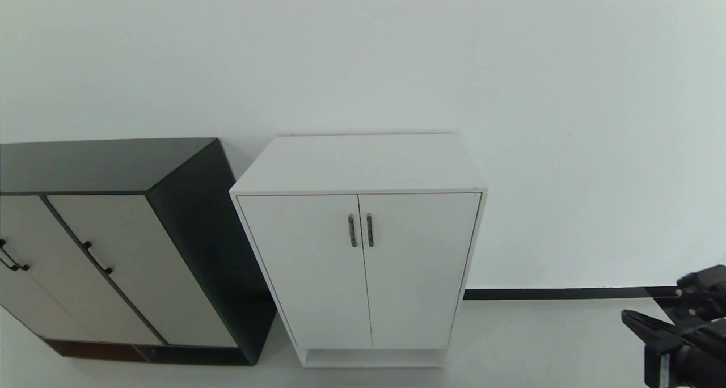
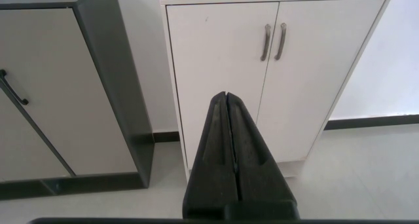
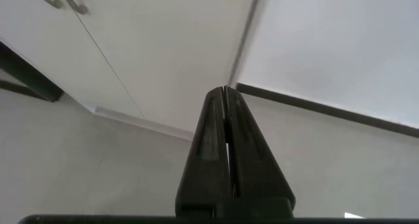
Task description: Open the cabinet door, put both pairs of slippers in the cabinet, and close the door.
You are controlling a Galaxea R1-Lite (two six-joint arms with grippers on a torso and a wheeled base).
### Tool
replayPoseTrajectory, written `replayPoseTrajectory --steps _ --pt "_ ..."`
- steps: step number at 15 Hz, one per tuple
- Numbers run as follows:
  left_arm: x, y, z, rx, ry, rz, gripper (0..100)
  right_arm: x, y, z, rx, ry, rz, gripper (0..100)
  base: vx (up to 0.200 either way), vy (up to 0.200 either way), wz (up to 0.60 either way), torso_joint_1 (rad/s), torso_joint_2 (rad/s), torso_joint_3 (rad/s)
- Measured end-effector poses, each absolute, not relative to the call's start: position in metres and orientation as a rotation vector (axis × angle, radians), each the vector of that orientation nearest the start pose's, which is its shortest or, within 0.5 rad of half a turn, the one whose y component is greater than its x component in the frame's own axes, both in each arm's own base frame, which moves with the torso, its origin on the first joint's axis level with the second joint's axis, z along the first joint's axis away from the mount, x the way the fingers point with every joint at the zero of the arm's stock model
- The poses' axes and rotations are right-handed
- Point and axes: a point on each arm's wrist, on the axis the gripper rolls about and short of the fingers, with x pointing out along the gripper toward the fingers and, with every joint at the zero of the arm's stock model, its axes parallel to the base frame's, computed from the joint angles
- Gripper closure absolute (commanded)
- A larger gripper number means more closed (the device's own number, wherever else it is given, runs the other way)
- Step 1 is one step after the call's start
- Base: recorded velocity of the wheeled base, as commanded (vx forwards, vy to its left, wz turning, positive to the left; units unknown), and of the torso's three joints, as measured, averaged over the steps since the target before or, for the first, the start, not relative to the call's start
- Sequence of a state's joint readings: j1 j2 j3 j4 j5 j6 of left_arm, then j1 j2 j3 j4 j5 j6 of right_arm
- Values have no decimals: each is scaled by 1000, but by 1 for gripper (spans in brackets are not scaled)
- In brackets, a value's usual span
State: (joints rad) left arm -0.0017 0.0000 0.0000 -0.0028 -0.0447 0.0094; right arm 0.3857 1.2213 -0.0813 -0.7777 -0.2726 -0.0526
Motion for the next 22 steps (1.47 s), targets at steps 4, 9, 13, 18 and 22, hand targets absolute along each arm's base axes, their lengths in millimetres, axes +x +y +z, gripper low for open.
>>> replayPoseTrajectory --steps 4,9,13,18,22 --pt "-23 -1 76 9 -3 -46 100 74 23 115 -184 386 114 100 0 0 0 0 0 0" --pt "-23 -1 76 9 -3 -46 100 17 3 100 -137 345 226 100 0 0 0 0 0 0" --pt "-23 -1 76 9 -3 -46 100 4 -1 86 -105 284 275 100 0 0 0 0 0 0" --pt "-23 -1 76 10 -3 -46 100 -2 -2 80 -33 259 316 100 0 0 0 0 0 0" --pt "-23 -1 76 9 -3 -46 100 -3 -2 79 -25 245 180 100 0 0 0 0 0 0"
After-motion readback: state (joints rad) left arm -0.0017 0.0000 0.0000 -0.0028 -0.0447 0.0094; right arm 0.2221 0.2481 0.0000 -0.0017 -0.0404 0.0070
